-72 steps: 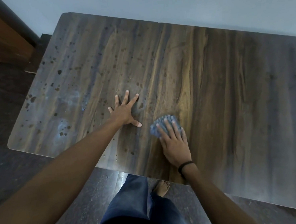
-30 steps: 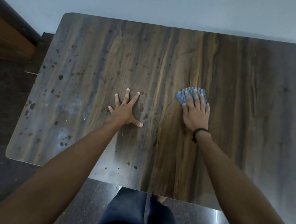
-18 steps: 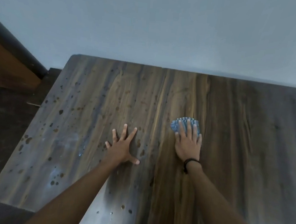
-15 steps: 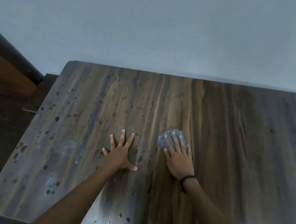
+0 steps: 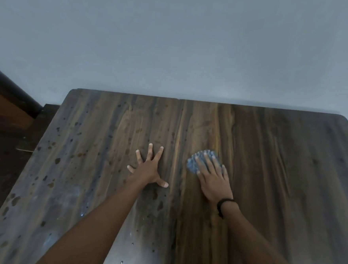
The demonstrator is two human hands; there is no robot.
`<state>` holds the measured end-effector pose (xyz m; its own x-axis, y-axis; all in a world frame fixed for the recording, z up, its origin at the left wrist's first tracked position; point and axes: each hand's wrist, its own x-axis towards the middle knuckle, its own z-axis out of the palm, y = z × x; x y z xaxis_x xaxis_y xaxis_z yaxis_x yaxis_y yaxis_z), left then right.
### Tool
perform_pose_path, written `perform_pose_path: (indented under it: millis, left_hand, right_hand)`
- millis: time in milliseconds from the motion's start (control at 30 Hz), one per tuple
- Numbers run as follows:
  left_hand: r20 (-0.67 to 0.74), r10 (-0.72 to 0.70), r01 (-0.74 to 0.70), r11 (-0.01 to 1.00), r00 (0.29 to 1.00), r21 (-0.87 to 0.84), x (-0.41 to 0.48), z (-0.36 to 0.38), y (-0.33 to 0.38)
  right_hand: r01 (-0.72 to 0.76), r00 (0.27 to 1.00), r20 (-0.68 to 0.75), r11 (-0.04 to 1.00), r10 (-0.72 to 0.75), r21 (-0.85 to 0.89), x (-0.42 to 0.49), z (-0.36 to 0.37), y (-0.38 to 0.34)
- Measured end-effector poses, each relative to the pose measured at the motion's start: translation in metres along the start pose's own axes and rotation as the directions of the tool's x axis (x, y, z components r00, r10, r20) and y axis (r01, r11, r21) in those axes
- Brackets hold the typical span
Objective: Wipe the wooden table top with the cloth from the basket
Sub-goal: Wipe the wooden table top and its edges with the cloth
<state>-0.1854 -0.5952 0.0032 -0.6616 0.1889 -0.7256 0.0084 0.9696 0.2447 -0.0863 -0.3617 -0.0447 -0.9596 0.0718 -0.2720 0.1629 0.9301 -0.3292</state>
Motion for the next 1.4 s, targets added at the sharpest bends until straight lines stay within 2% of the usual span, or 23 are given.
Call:
perform_pose_path:
  millis: [67, 100, 133, 233, 300, 400, 467, 500, 600, 667, 800, 833, 967, 1033, 1200, 1333, 1400]
  left_hand:
    - [-0.009, 0.016, -0.016, 1.000, 1.000, -0.011, 0.001, 0.002, -0.003]
    - [-0.008, 0.014, -0.014, 1.000, 1.000, -0.011, 0.001, 0.001, -0.003]
    - [-0.005, 0.009, -0.009, 1.000, 1.000, -0.010, 0.001, 0.000, -0.003]
    - [0.006, -0.002, 0.002, 1.000, 1.000, 0.003, 0.002, -0.001, 0.000]
    - [0.010, -0.010, 0.010, 1.000, 1.000, 0.006, 0.003, -0.001, 0.002]
    - [0.010, -0.009, 0.009, 1.000, 1.000, 0.015, 0.005, -0.002, 0.004]
    - [0.006, -0.018, 0.018, 1.000, 1.000, 0.018, 0.004, -0.002, 0.003]
    - [0.002, -0.022, 0.022, 1.000, 1.000, 0.020, 0.004, -0.002, 0.002]
    - [0.008, -0.016, 0.016, 1.000, 1.000, 0.019, 0.004, -0.002, 0.002]
    - [0.010, -0.010, 0.010, 1.000, 1.000, 0.019, 0.005, -0.002, 0.003]
    - [0.021, -0.015, 0.014, 1.000, 1.000, 0.025, 0.007, -0.001, 0.003]
    - [0.020, -0.014, 0.013, 0.999, 1.000, 0.035, 0.008, -0.001, 0.002]
    - [-0.042, 0.020, -0.018, 0.998, 0.999, 0.053, 0.026, -0.022, 0.007]
    - [-0.072, 0.024, -0.020, 0.998, 0.997, 0.051, 0.041, -0.044, 0.018]
    - [-0.044, 0.031, -0.029, 0.999, 0.999, 0.033, 0.071, -0.073, 0.033]
    - [-0.024, 0.025, -0.024, 1.000, 0.999, 0.003, 0.082, -0.072, 0.031]
    - [-0.034, 0.027, -0.026, 1.000, 0.999, 0.007, 0.083, -0.074, 0.033]
  right_hand:
    - [-0.126, 0.992, 0.002, 0.990, 0.126, 0.059, 0.023, -0.006, -0.003]
    - [-0.144, 0.990, 0.001, 0.988, 0.144, 0.058, 0.026, -0.006, -0.008]
    - [-0.127, 0.992, 0.006, 0.991, 0.127, 0.047, 0.023, -0.004, -0.015]
    - [0.053, 0.997, 0.048, 0.999, -0.053, -0.010, -0.014, 0.009, -0.024]
    - [0.093, 0.994, 0.053, 0.996, -0.092, -0.017, -0.022, 0.013, -0.016]
    - [-0.059, 0.997, -0.044, 0.997, 0.061, 0.046, 0.013, 0.004, -0.004]
    - [-0.172, 0.984, -0.045, 0.983, 0.175, 0.071, 0.031, -0.003, -0.009]
    - [-0.160, 0.986, -0.032, 0.985, 0.162, 0.059, 0.029, -0.002, -0.015]
    - [0.043, 0.999, -0.003, 0.999, -0.043, -0.009, -0.003, 0.006, -0.016]
    - [0.083, 0.996, -0.018, 0.996, -0.084, -0.020, 0.009, -0.003, 0.005]
    - [-0.141, 0.987, -0.061, 0.986, 0.147, 0.087, 0.073, -0.028, 0.019]
    - [-0.148, 0.987, -0.056, 0.985, 0.154, 0.092, 0.075, -0.027, 0.011]
    - [0.048, 0.997, -0.065, 0.999, -0.049, -0.018, 0.027, 0.000, -0.008]
    - [0.071, 0.995, -0.070, 0.997, -0.072, -0.025, 0.046, -0.007, 0.007]
    - [-0.144, 0.985, -0.089, 0.987, 0.151, 0.076, 0.131, -0.039, 0.013]
    - [0.068, 0.995, -0.076, 0.997, -0.071, -0.039, 0.087, -0.015, -0.002]
    - [0.085, 0.994, -0.060, 0.995, -0.088, -0.047, 0.109, -0.025, 0.013]
